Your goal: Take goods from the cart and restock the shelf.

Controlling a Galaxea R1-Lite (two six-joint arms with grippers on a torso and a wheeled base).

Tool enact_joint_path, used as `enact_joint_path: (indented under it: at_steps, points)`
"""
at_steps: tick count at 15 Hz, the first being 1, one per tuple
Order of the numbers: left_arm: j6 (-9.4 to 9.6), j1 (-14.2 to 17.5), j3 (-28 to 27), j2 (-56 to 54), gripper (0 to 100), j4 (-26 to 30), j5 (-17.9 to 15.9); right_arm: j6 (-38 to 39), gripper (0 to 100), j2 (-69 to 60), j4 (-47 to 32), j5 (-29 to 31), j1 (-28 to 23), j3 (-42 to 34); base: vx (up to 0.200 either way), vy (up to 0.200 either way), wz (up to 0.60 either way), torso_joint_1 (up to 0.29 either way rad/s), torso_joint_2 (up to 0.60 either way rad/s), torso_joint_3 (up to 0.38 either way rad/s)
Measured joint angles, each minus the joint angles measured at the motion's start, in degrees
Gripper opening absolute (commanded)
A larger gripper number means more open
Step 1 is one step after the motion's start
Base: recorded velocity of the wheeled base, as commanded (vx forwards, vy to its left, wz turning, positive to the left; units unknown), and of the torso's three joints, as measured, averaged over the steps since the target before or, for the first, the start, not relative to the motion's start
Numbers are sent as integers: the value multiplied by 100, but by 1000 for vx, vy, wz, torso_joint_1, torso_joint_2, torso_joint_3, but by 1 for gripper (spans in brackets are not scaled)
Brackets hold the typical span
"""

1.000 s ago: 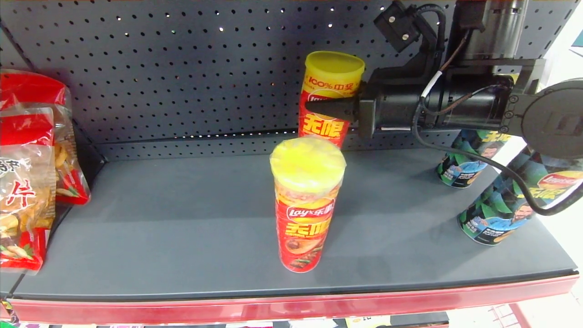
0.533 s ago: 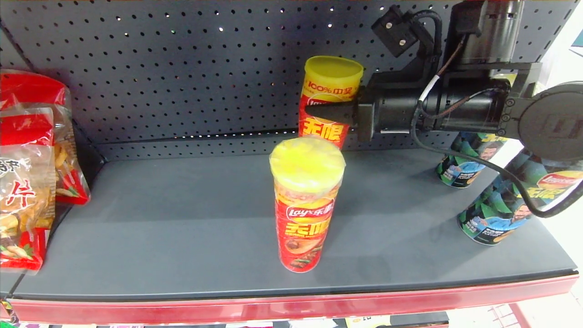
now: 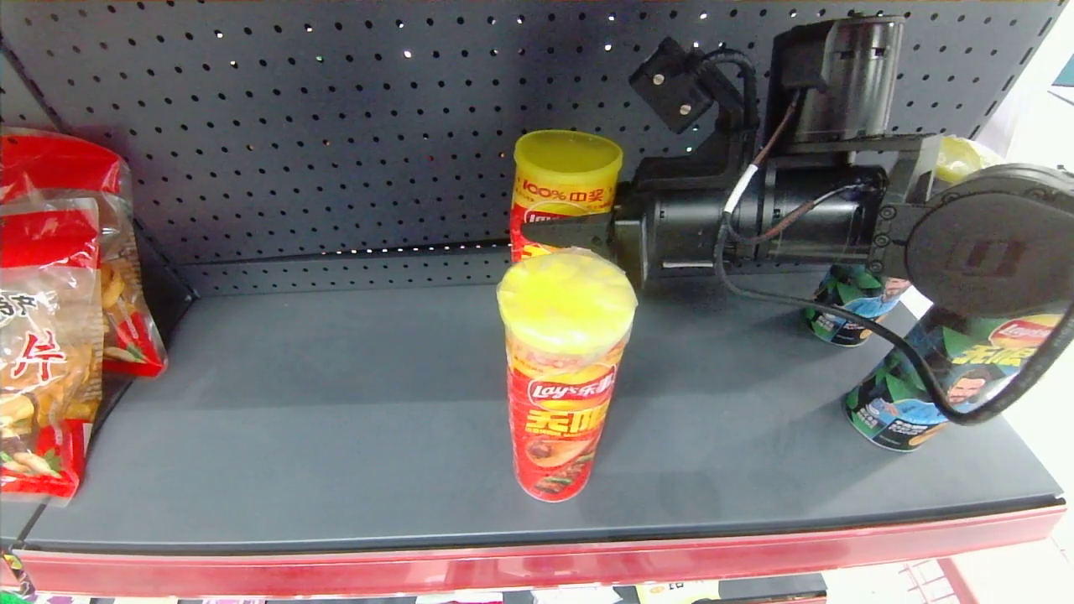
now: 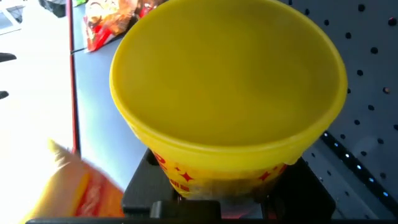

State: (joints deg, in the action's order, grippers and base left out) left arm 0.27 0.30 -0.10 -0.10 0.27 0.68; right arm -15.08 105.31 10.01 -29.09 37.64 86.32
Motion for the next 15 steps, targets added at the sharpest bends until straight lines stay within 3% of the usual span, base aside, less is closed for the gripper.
enact_joint_path:
  at_steps: [15]
  points:
    - [0, 0, 0, 2, 100, 0, 0, 61, 0, 984, -27, -165, -102, 1075, 0, 0, 0, 0, 0, 0]
